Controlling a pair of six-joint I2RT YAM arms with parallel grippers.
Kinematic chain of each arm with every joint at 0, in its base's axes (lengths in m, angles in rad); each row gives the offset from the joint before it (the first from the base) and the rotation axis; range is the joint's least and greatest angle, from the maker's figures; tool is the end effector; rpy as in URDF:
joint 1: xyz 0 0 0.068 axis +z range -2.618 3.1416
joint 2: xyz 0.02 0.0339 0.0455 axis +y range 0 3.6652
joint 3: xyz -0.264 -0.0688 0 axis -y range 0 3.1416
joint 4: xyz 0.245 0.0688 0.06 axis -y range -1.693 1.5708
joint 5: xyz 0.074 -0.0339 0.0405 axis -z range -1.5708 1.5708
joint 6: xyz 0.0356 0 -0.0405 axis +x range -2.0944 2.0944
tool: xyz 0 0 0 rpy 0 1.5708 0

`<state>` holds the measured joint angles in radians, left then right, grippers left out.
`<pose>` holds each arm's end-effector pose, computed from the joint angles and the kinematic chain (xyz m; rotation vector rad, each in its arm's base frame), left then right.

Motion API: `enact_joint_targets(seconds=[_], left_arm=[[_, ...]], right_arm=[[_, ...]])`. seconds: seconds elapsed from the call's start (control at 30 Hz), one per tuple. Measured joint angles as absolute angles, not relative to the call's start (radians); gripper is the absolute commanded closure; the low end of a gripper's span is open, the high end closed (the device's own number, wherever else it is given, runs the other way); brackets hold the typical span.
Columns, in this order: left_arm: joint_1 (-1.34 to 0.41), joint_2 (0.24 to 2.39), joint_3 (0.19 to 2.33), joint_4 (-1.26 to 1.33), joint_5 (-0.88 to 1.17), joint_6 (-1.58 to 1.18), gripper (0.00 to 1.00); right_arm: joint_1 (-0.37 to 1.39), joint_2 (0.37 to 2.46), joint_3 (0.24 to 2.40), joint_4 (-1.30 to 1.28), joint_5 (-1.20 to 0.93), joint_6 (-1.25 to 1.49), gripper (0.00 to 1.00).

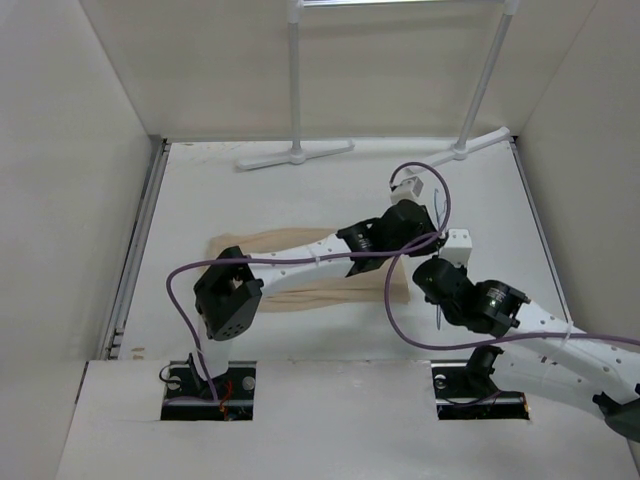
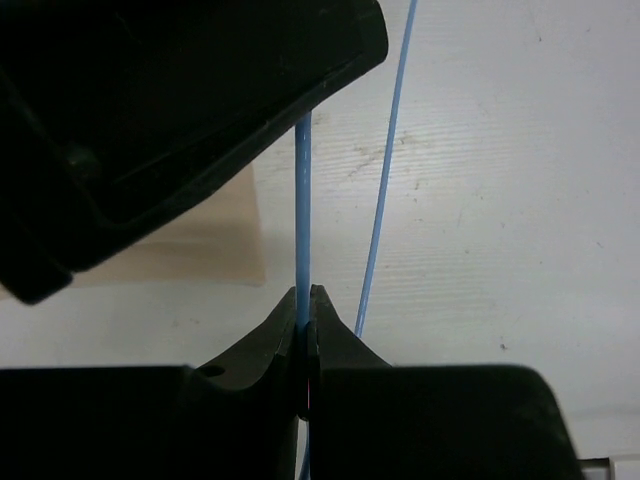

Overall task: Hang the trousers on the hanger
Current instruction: Place trousers on hanger

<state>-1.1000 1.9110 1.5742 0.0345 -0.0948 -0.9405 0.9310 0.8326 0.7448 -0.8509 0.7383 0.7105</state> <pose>0.2133 -0.4117 0.3055 0.0939 2.0912 -1.2597 0.1093 0.1068 0.2661 0.0345 2.2105 -0.0537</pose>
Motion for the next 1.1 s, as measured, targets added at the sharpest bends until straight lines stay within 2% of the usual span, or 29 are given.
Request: enact_joint_targets(seconds=[0.13, 0.33, 0.5, 0.53, 0.6, 0.63, 0.7, 0.77, 0.9, 1.1], left_arm=[[-1.1, 1.893, 1.494, 0.14, -0.096, -0.945, 1.0], [-1.082, 1.888, 1.365, 0.23, -0.139, -0.926, 1.0], [-1.08, 1.888, 1.296, 0.264, -0.194, -0.926, 1.0], [-1.082, 1.888, 1.29, 0.271, -0.207, -0.926, 1.0], [-1.088, 1.888, 1.274, 0.291, -0.244, -0.93, 1.0], [-1.092, 1.888, 1.264, 0.303, -0.261, -0.936, 1.0], [-1.099, 1.887, 1.242, 0.326, -0.294, -0.955, 1.0], [-1.106, 1.887, 1.209, 0.345, -0.331, -0.982, 1.0], [-1.117, 1.882, 1.137, 0.388, -0.389, -1.043, 1.0], [-1.117, 1.851, 1.028, 0.434, -0.441, -1.127, 1.0]], right_arm=[[0.931, 0.831, 0.739, -0.855, 0.735, 0.714, 0.76], [0.906, 0.736, 0.707, -0.847, 0.689, 0.699, 0.6], [0.802, 0.646, 0.69, -0.834, 0.591, 0.685, 0.58], [0.775, 0.631, 0.69, -0.827, 0.574, 0.684, 0.61], [0.701, 0.609, 0.69, -0.805, 0.53, 0.671, 0.68], [0.659, 0.606, 0.69, -0.792, 0.507, 0.662, 0.77], [0.566, 0.63, 0.69, -0.758, 0.433, 0.641, 0.89], [0.482, 0.688, 0.69, -0.706, 0.353, 0.628, 0.93], [0.39, 0.849, 0.684, -0.555, 0.22, 0.625, 0.91], [0.307, 1.106, 0.636, -0.244, 0.039, 0.664, 0.66]])
